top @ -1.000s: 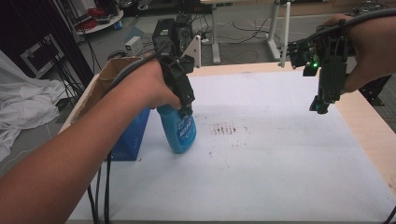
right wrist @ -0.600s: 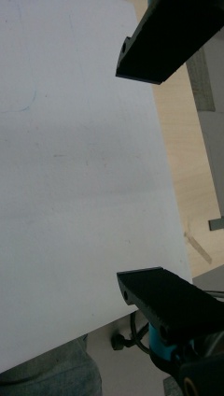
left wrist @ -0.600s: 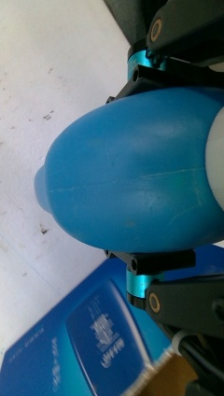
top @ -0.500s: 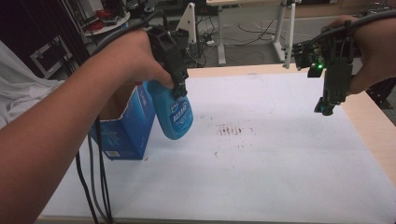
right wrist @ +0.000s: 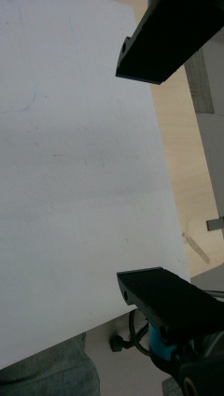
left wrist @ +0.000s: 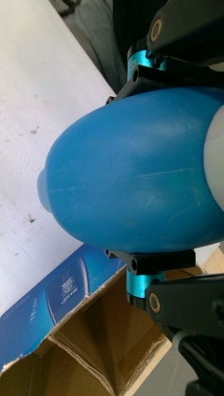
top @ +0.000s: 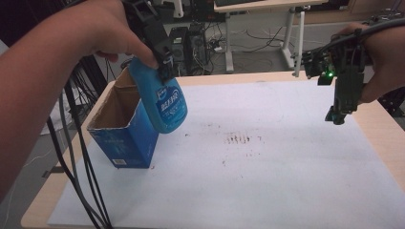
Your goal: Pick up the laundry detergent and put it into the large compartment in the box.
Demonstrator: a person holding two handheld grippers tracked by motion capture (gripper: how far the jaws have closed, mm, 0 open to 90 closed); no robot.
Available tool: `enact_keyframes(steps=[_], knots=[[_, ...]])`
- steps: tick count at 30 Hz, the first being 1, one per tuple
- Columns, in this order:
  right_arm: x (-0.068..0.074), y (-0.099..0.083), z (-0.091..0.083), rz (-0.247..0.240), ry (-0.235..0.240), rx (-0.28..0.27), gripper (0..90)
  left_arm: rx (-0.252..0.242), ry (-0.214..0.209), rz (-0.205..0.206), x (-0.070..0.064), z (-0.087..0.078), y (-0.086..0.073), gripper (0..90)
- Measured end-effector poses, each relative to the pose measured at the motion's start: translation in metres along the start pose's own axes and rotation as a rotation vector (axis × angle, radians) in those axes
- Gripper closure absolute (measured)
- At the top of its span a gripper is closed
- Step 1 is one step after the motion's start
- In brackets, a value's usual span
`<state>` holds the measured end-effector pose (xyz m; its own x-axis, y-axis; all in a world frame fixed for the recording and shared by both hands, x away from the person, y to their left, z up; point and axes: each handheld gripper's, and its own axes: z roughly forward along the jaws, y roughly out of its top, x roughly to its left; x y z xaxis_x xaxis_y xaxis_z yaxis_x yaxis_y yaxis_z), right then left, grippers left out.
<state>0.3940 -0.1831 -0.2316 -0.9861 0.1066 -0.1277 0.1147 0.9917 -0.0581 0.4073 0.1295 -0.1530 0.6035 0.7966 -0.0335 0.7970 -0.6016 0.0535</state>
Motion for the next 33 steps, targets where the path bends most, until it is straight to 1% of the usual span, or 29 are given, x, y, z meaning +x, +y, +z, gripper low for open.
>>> enact_keyframes(steps=[2,3,7,14,16,20,27,28,30,33], knots=[[0.0,0.001,0.0,0.006,0.0,-0.002,2.9,0.005,-0.011,-0.003,0.005,-0.005,-0.003,37.1],[0.0,0.001,0.0,0.003,0.001,-0.001,2.9,0.001,-0.01,-0.012,0.006,-0.008,-0.004,37.1],[0.0,0.003,0.001,-0.006,0.001,-0.002,2.9,0.002,0.007,-0.02,0.012,-0.018,-0.008,37.1],[-0.001,0.004,0.002,-0.001,0.003,-0.002,2.9,-0.02,0.015,-0.074,0.028,-0.034,-0.017,37.1],[-0.001,0.004,0.002,-0.001,0.001,-0.001,2.9,-0.02,0.018,-0.095,0.033,-0.036,-0.019,37.1],[-0.001,0.005,0.003,0.0,0.001,0.002,2.9,-0.021,0.023,-0.122,0.043,-0.04,-0.023,37.0],[-0.002,0.009,0.004,-0.014,0.005,0.008,2.9,-0.004,0.018,-0.147,0.057,-0.048,-0.031,37.1],[-0.002,0.01,0.003,-0.008,0.004,0.01,2.9,-0.002,0.021,-0.148,0.059,-0.049,-0.033,37.0],[-0.002,0.011,0.003,-0.016,0.005,0.011,2.9,0.001,0.028,-0.154,0.063,-0.051,-0.035,37.1],[-0.001,0.013,0.002,-0.016,0.005,0.012,2.9,0.004,0.027,-0.169,0.07,-0.051,-0.037,37.1]])
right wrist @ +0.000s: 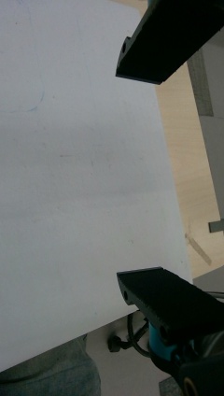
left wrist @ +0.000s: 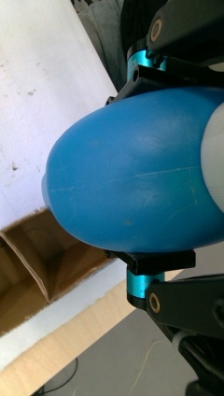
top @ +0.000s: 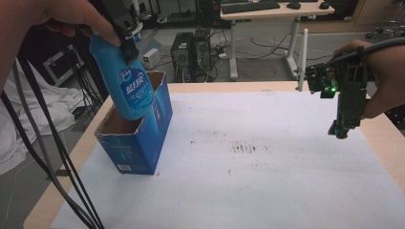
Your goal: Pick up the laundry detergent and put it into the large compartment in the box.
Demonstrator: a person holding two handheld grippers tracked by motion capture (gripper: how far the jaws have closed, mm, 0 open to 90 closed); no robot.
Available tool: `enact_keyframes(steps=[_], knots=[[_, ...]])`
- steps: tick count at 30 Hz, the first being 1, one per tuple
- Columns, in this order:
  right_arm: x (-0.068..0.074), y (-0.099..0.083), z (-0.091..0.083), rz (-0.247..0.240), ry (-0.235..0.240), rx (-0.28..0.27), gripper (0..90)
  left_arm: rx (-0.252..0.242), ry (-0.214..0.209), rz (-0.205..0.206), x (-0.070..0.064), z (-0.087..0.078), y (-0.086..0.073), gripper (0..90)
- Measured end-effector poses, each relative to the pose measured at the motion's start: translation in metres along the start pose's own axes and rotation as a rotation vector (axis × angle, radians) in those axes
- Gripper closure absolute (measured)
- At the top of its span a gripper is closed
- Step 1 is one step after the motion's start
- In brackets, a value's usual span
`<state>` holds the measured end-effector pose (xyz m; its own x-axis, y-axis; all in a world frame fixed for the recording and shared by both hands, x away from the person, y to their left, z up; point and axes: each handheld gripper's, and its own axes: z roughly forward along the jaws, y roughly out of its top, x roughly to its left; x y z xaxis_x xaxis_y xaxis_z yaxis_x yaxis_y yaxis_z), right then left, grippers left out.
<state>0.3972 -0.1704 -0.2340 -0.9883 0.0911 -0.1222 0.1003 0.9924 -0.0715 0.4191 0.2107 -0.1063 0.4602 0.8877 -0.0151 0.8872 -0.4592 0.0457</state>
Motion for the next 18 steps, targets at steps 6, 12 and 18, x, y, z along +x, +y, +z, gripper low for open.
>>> enact_keyframes(steps=[6,12,18], knots=[[0.002,0.004,-0.004,0.001,-0.008,0.006,2.9,0.008,-0.002,-0.034,0.015,0.002,-0.001,37.0],[0.003,0.006,-0.005,0.001,-0.005,0.015,2.9,0.023,0.003,-0.044,0.026,0.006,0.0,37.0],[0.003,0.007,-0.005,-0.001,-0.003,0.019,2.9,0.034,0.014,-0.041,0.032,0.016,0.0,37.0]])
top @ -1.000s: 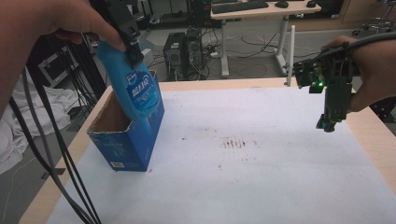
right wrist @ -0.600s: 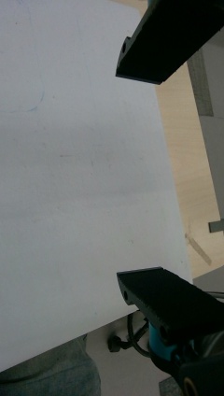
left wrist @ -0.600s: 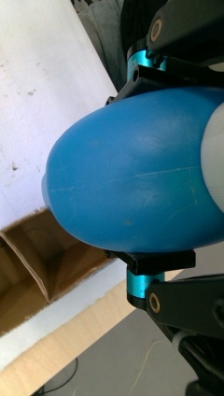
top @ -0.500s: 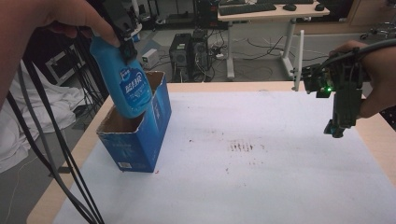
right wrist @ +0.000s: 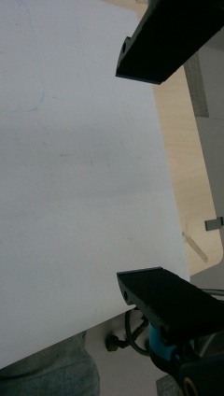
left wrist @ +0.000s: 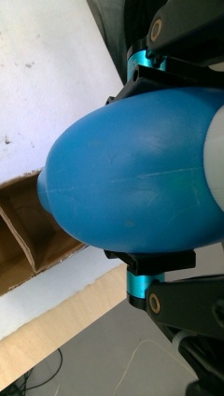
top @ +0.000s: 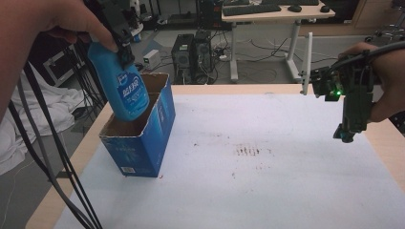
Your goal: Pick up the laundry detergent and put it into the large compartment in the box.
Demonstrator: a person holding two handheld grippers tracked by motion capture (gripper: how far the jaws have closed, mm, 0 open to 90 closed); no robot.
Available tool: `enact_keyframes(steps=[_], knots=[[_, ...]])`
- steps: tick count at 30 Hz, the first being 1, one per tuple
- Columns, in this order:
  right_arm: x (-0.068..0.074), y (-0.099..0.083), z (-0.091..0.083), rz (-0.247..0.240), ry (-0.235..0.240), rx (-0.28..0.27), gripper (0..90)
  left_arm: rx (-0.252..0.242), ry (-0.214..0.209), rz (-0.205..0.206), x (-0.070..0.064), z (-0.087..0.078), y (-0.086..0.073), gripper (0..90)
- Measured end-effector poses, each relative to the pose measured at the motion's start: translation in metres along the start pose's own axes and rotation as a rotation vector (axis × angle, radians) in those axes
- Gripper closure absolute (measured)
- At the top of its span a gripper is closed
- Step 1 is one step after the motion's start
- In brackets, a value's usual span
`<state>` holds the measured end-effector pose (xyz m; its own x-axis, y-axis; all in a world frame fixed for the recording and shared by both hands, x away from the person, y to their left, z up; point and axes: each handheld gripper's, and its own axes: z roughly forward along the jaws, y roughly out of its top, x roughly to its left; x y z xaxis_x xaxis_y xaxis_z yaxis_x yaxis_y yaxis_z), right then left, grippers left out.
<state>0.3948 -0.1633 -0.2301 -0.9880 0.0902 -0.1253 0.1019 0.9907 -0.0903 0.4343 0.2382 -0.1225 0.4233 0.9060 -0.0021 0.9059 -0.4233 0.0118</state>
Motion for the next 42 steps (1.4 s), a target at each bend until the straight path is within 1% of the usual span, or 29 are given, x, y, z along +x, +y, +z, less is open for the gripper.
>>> enact_keyframes(steps=[5,7,8,9,10,12,14,15,20,21,25,29,31,35,37,38,40,42], knots=[[0.0,-0.001,0.0,0.007,-0.002,0.0,2.9,0.005,-0.003,0.015,0.003,0.012,0.001,36.9],[0.001,-0.001,0.0,0.015,0.001,-0.001,2.9,0.004,-0.004,0.032,0.004,0.018,0.001,36.9],[0.0,-0.001,0.0,0.003,0.002,0.001,2.9,0.009,-0.007,0.031,0.005,0.021,0.001,36.9],[0.001,-0.002,-0.001,0.014,0.001,0.002,2.9,0.013,-0.009,0.033,0.006,0.023,0.001,36.9],[0.001,-0.002,-0.001,0.009,0.001,0.001,2.9,0.014,-0.013,0.032,0.007,0.026,0.001,36.8],[0.001,-0.003,-0.001,0.015,-0.001,0.001,2.9,0.017,-0.016,0.04,0.009,0.032,0.001,36.9],[0.001,-0.004,-0.001,0.012,-0.002,-0.003,2.9,0.026,-0.014,0.055,0.01,0.039,0.001,36.9],[0.002,-0.004,-0.002,0.023,0.0,0.004,2.9,0.025,-0.013,0.064,0.01,0.041,0.001,36.9],[0.002,-0.004,-0.001,0.018,-0.005,-0.003,2.9,0.04,-0.016,0.093,0.008,0.056,0.002,36.9],[0.002,-0.003,-0.001,0.013,-0.003,0.005,2.9,0.041,-0.017,0.099,0.008,0.059,0.002,36.9],[0.002,-0.002,-0.001,0.011,-0.003,0.005,2.9,0.042,-0.025,0.126,0.009,0.072,0.001,36.9],[0.002,-0.001,0.0,0.014,-0.002,0.008,2.9,0.044,-0.031,0.125,0.012,0.083,0.001,36.9],[0.002,0.0,0.0,0.008,-0.004,0.005,2.9,0.047,-0.032,0.135,0.012,0.089,0.001,36.9],[0.002,0.0,0.0,0.01,-0.003,0.006,2.9,0.052,-0.017,0.195,0.011,0.1,0.001,36.9],[0.002,-0.001,0.0,0.01,-0.005,0.008,2.9,0.049,-0.01,0.208,0.011,0.106,0.0,36.9],[0.002,-0.001,0.0,0.009,-0.004,0.007,2.9,0.059,-0.007,0.225,0.011,0.108,0.001,36.9],[0.002,-0.001,0.001,0.012,-0.003,0.005,2.9,0.059,-0.007,0.232,0.012,0.112,0.001,36.9],[0.002,-0.001,0.002,0.015,-0.001,0.012,2.9,0.057,-0.001,0.258,0.012,0.117,0.0,36.9]])
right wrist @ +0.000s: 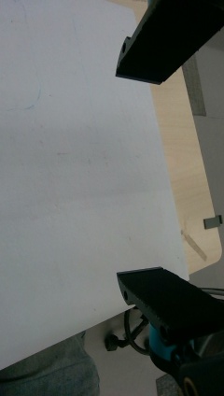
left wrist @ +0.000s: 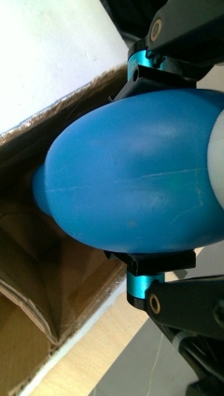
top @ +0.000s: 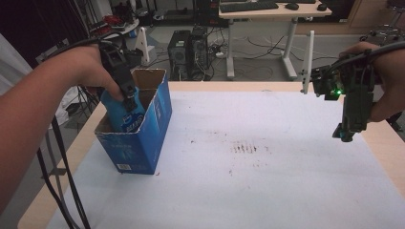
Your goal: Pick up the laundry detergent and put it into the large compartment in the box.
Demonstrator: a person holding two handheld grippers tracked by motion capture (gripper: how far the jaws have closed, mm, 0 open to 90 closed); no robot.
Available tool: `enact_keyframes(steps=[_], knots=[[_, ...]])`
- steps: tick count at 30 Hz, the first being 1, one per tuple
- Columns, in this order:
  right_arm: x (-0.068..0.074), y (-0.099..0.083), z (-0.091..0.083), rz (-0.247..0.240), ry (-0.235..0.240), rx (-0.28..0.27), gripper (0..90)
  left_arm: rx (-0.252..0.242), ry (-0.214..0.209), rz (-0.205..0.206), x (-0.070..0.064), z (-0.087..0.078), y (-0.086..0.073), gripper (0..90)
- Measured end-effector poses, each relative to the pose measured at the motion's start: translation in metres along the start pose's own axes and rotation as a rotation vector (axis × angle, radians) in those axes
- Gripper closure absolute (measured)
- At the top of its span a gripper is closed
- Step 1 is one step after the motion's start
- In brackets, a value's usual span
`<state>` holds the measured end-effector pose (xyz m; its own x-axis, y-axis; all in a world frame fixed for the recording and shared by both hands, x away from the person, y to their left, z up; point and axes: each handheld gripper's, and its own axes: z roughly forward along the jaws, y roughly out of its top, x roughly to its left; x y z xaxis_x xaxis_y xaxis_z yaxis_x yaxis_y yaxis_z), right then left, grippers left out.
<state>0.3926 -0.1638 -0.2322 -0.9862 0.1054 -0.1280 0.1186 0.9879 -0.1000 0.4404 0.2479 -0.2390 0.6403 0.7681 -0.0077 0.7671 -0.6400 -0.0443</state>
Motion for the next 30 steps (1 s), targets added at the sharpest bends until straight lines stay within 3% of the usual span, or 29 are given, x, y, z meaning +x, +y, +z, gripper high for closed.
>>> enact_keyframes(steps=[5,14,23,26,30], knots=[[0.0,0.0,0.002,-0.004,0.005,-0.004,2.9,-0.006,0.028,0.06,-0.003,0.012,0.0,36.9],[0.0,0.002,0.003,-0.003,0.007,0.005,2.9,0.003,0.029,0.139,-0.006,0.032,0.001,36.9],[0.0,0.005,0.006,-0.007,0.009,0.009,2.9,0.009,0.034,0.189,-0.002,0.043,0.001,36.8],[-0.001,0.007,0.007,-0.014,0.011,0.007,2.9,-0.002,0.033,0.229,-0.002,0.046,0.001,36.8],[-0.001,0.01,0.008,-0.012,0.014,0.012,2.9,-0.013,0.029,0.235,0.0,0.05,0.001,36.8]])
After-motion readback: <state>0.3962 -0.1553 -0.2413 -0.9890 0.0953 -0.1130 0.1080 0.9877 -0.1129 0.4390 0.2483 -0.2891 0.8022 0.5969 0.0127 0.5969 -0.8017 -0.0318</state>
